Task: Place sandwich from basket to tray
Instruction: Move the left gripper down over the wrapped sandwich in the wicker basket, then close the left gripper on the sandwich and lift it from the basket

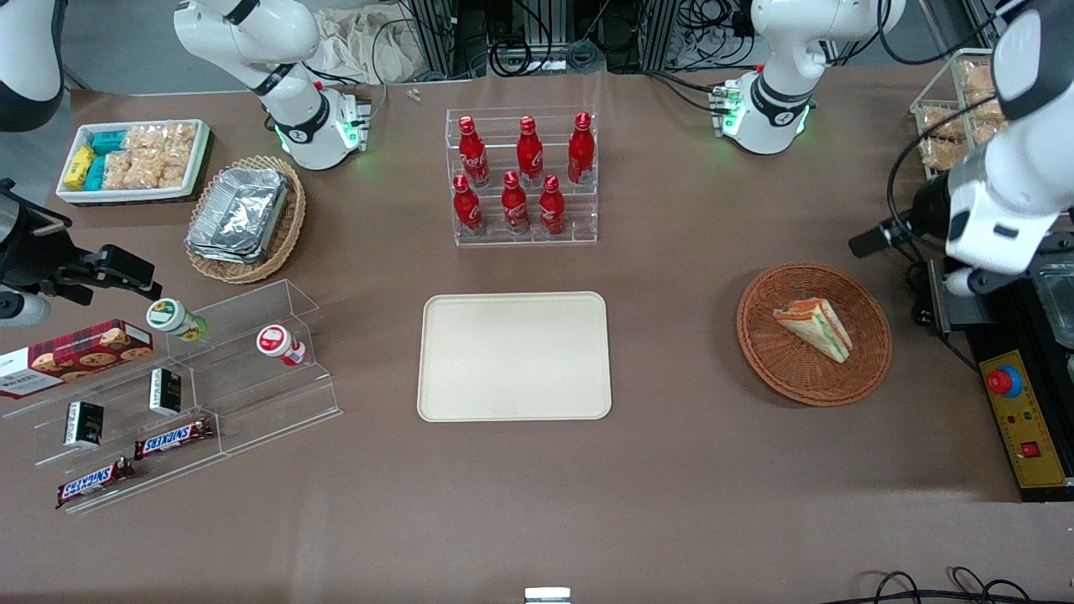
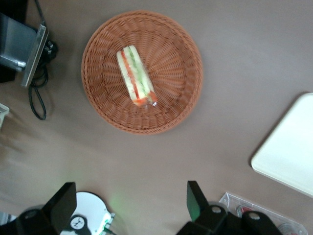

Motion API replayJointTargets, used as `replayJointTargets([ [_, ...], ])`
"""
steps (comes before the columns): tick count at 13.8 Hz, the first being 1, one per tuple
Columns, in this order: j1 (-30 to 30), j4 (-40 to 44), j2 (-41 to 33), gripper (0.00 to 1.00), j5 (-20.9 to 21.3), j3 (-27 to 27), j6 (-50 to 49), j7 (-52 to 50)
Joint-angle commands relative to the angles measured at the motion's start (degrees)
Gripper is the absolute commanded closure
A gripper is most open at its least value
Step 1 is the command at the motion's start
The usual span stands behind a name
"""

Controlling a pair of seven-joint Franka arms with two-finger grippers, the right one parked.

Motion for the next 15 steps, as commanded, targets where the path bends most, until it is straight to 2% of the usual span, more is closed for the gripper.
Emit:
replayJointTargets([
  [1,0.0,-7.64,1.63,0.0,-0.19,1.43,8.42,-7.07],
  [4,0.7,-20.92,0.04,0.0,-0.19,3.28,23.91,-11.46],
  [7,0.71,-29.28,1.79,0.0,-0.19,3.28,38.23,-17.97],
  [15,0.62,-30.01,11.01,0.0,-0.1,3.2,44.51,-21.59],
])
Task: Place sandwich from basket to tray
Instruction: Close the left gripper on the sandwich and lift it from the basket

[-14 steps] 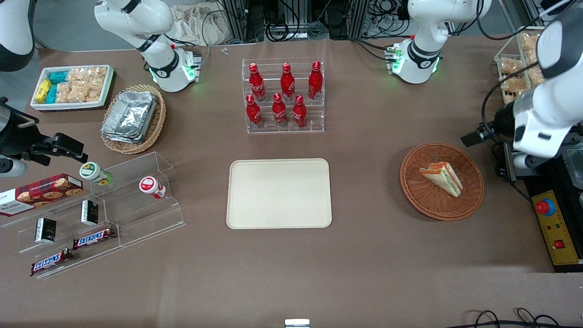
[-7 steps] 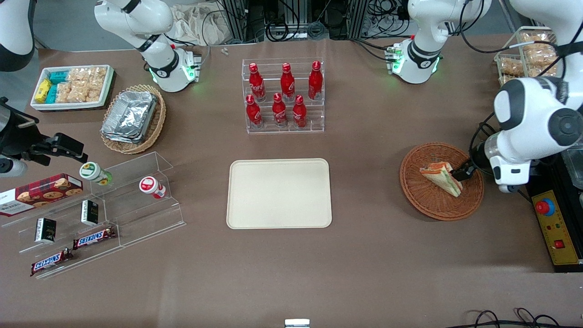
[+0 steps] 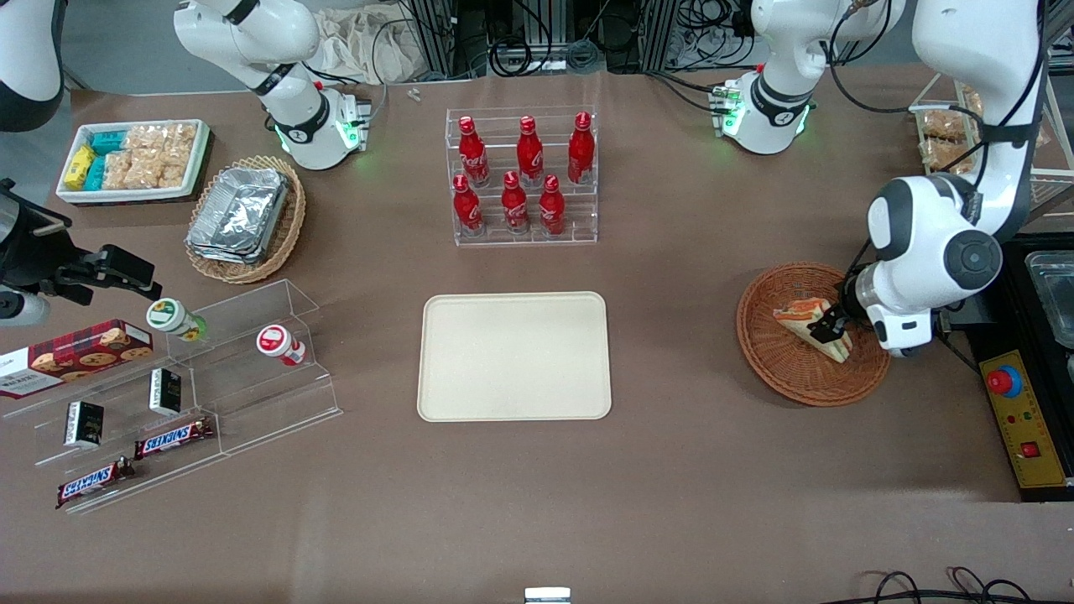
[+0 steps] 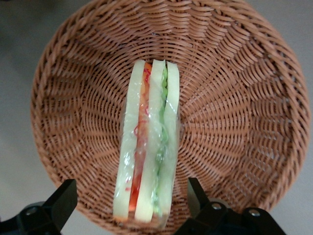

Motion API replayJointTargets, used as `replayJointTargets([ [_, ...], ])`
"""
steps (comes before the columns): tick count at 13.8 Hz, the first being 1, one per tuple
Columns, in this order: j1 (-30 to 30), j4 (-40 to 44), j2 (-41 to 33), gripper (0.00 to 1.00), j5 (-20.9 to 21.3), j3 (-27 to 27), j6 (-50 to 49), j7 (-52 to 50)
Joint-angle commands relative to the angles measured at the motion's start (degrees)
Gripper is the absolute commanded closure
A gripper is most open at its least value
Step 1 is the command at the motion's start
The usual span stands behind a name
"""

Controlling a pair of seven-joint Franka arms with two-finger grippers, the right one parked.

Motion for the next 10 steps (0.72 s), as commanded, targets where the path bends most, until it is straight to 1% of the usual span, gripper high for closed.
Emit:
replayJointTargets([
  [1,-0.15,-0.51,2.39,0.0,-0.1,-0.11,3.12,-1.55],
  [3,-0.15,-0.51,4.59,0.0,-0.1,-0.11,4.62,-1.55],
  [4,-0.15,-0.42,5.21,0.1,-0.1,-0.11,5.41,-1.55],
  [5,-0.15,-0.25,5.21,0.43,-0.1,-0.19,5.42,-1.64],
  [6,-0.15,0.1,4.6,0.82,-0.1,-0.19,4.72,-1.55],
  [7,-0.15,0.37,3.29,1.0,-0.1,-0.19,3.32,-1.03],
  [10,-0.33,5.36,-1.8,1.0,-0.01,-0.37,-8.07,-0.32],
])
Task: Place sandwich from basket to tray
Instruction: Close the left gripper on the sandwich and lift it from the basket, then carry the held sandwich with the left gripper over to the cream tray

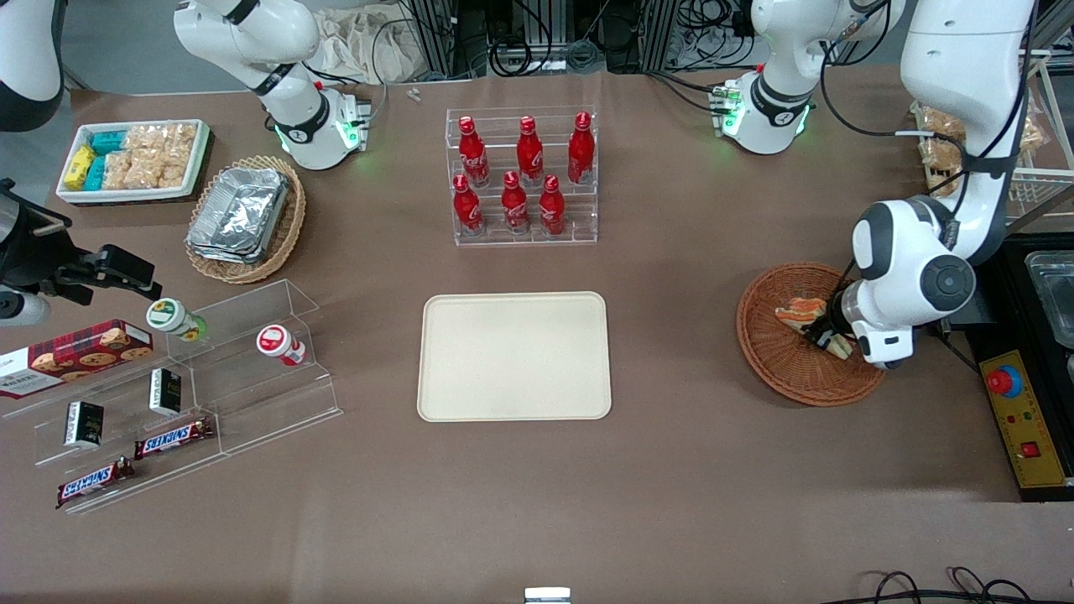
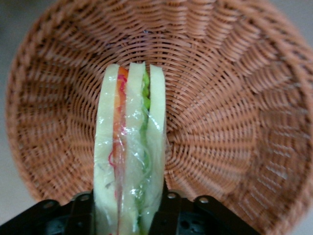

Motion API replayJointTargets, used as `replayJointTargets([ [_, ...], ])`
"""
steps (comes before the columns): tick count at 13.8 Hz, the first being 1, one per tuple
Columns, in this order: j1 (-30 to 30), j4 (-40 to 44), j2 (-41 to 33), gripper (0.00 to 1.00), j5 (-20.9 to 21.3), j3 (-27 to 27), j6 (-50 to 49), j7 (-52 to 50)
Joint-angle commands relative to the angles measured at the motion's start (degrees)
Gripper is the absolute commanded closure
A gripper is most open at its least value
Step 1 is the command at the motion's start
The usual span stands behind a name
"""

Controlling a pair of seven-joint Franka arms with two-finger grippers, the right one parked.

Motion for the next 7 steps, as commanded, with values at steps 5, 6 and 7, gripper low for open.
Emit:
replayJointTargets([
  [5,-0.62,19.4,-7.58,1.0,-0.1,-4.63,-31.39,6.6],
  [6,-0.62,21.42,-7.66,1.0,-0.11,-6.47,-33.95,9.94],
  [7,-0.62,23.01,-7.66,1.0,-0.11,-8.58,-35.54,13.62],
])
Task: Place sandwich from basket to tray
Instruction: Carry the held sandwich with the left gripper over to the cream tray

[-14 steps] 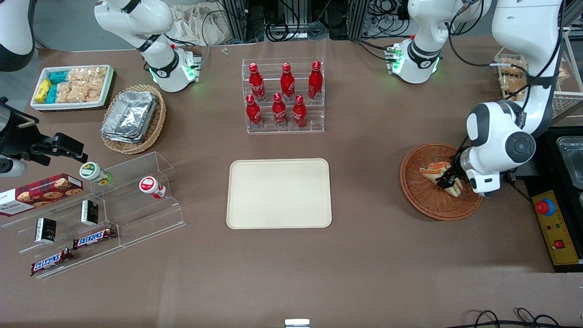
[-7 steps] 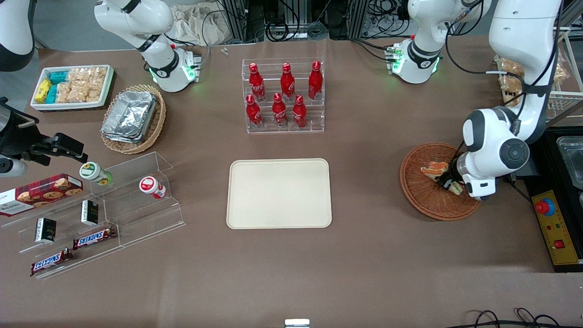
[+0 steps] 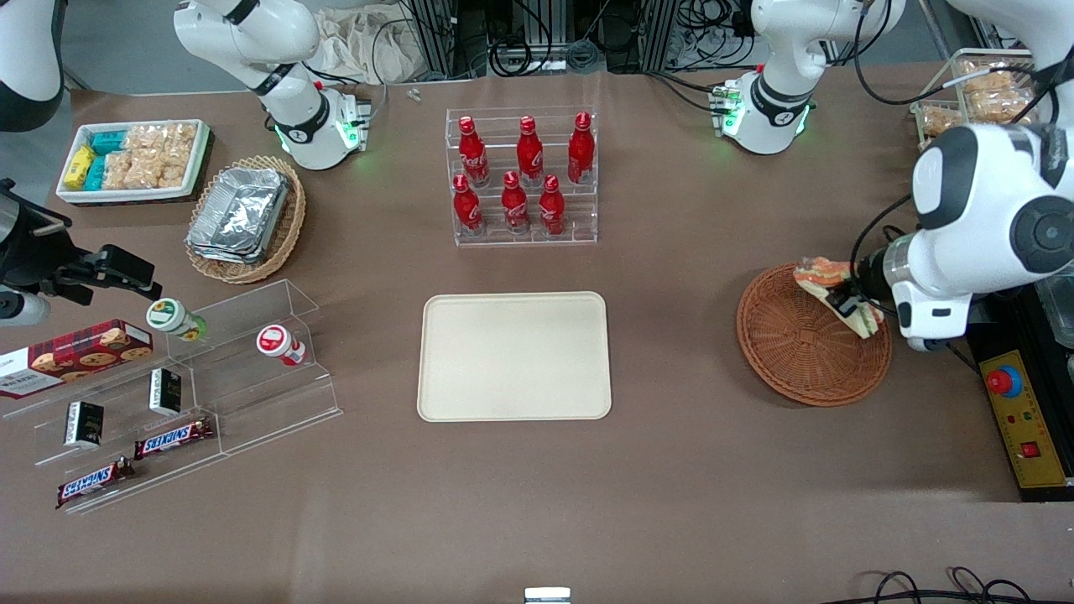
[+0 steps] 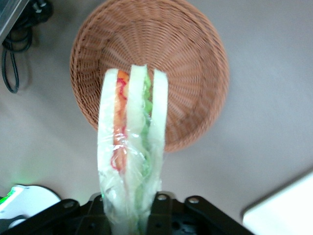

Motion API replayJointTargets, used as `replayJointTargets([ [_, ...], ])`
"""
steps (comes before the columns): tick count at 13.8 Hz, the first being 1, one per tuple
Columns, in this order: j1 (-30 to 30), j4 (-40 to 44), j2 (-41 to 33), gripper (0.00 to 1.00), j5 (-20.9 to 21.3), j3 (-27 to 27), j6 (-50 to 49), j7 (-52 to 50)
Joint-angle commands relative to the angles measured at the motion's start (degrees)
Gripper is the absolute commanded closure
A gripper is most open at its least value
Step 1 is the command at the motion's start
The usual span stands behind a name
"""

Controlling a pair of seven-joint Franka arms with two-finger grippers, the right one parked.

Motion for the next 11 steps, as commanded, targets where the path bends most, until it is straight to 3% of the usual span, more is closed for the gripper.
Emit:
replayJointTargets([
  [1,-0.06,5.34,1.57,1.0,-0.46,-4.77,-4.95,8.48],
  [4,-0.06,7.45,3.93,1.0,-1.34,-13.64,-3.12,8.51],
  [6,-0.24,9.99,7.0,1.0,-4.23,-17.34,-2.33,8.42],
  [8,-4.87,13.25,11.56,1.0,-3.19,-19.99,-0.57,6.59],
  [11,-12.96,22.8,22.97,1.0,3.21,-20.17,3.3,-0.62],
])
